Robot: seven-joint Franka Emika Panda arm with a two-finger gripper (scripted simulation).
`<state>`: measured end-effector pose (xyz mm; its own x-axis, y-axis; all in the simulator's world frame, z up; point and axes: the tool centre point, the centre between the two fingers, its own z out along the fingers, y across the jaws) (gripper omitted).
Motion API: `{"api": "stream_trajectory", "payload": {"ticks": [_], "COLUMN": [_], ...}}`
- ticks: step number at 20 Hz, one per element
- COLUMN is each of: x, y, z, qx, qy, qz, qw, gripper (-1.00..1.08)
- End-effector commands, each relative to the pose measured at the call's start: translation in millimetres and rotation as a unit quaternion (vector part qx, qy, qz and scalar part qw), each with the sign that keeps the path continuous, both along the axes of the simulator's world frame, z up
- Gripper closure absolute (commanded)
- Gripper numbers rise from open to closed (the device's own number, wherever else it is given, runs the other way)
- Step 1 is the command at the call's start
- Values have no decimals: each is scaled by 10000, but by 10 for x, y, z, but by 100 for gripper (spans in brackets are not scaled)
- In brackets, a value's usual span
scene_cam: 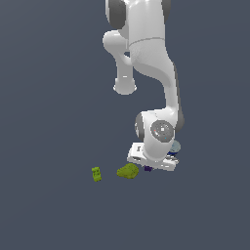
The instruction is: Pick up a designated object from a clutter of objects.
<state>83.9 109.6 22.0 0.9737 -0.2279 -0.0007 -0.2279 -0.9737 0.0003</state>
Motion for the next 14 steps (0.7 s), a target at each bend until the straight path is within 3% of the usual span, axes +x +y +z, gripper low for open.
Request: {"api": "stream_trajectory", "payload": {"ticks": [1, 14], "x": [3, -27], "y": [-1, -27], "z": [-1, 111], "qx": [0, 0], "qy": [-3, -3], "qz": [-1, -1], "qw": [10000, 10000], "gripper": [108, 108]}}
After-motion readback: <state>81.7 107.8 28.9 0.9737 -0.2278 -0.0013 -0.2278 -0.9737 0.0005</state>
